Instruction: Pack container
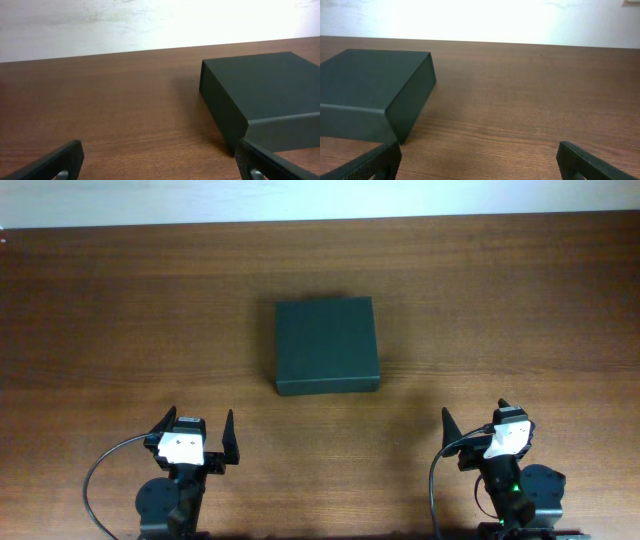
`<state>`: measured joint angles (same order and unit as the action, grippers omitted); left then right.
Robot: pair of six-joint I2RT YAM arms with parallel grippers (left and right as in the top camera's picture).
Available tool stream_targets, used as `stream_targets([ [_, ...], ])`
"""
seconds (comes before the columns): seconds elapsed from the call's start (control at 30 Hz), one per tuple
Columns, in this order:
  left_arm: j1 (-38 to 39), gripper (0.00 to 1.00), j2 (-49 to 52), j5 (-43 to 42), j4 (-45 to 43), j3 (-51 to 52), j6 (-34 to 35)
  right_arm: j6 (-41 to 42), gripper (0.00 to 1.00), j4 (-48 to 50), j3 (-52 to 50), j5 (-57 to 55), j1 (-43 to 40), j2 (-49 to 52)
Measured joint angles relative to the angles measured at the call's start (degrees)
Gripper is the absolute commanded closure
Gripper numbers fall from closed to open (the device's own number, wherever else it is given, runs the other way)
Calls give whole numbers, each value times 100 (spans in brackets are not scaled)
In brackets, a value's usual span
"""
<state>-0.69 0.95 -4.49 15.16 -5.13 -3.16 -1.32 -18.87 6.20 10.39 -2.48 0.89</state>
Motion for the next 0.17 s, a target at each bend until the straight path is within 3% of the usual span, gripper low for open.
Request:
stream_targets([
  [0.17, 0, 1, 0, 0, 0, 0, 0, -2, 1, 0, 0, 0, 0, 0],
])
